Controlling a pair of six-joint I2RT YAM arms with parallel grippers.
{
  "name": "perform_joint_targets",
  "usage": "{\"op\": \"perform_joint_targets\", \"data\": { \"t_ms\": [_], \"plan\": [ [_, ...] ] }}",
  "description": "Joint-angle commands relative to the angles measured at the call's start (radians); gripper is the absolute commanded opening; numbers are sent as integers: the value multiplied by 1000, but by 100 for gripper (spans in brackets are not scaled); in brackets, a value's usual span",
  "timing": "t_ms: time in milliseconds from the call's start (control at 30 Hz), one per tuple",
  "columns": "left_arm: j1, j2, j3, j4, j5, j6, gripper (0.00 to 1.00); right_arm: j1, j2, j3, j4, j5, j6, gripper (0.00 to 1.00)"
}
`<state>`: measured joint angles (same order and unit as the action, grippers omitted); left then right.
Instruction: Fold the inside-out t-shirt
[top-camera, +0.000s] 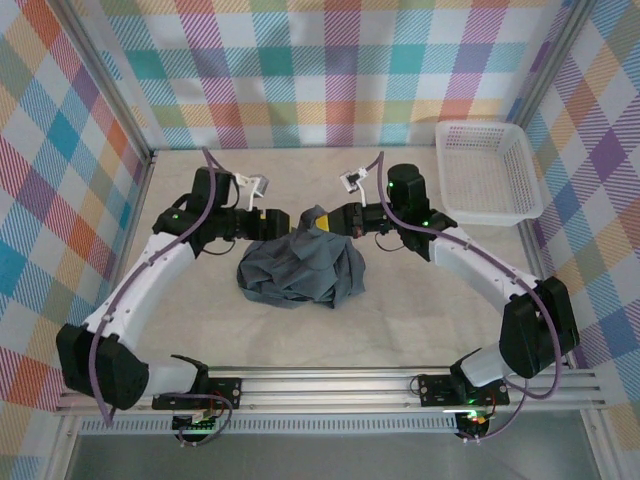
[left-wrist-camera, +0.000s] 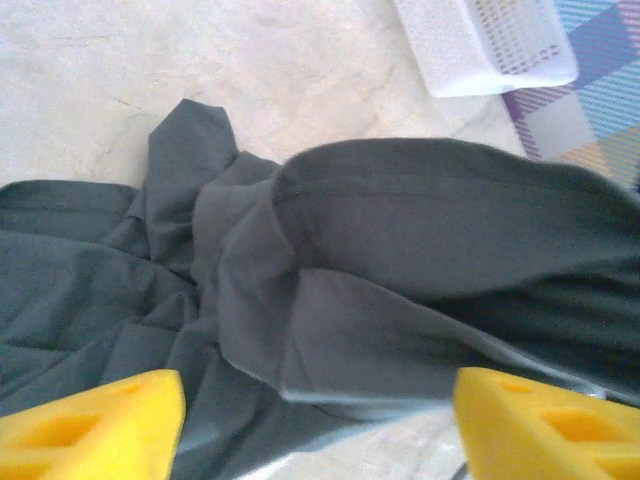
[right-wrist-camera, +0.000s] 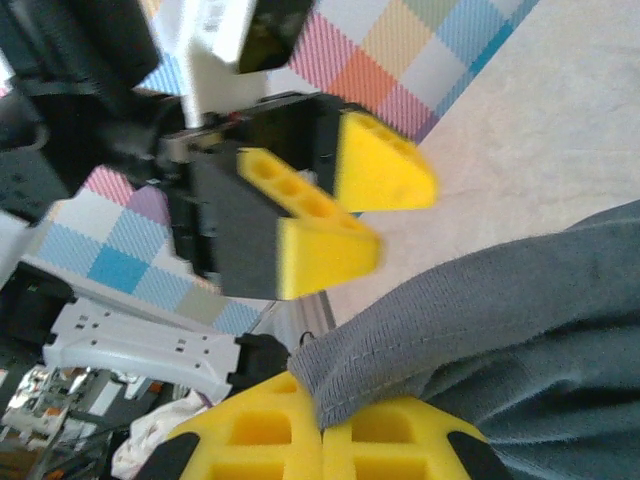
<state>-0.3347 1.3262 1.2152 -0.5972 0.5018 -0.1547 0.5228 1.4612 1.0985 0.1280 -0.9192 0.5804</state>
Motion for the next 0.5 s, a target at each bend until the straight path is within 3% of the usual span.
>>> {"op": "perform_joint_targets", "data": {
  "t_ms": [0, 167, 467],
  "plan": [
    [-27, 84, 20, 68, -31, 5, 77, 2, -4, 40, 69, -113, 15, 0],
    [-35, 210, 66, 129, 33, -4, 74, 2, -25, 32, 43, -96, 8, 0],
    [-46, 274, 79, 245, 20, -99, 67, 11, -12, 34, 14, -121, -10, 0]
  ]
}}
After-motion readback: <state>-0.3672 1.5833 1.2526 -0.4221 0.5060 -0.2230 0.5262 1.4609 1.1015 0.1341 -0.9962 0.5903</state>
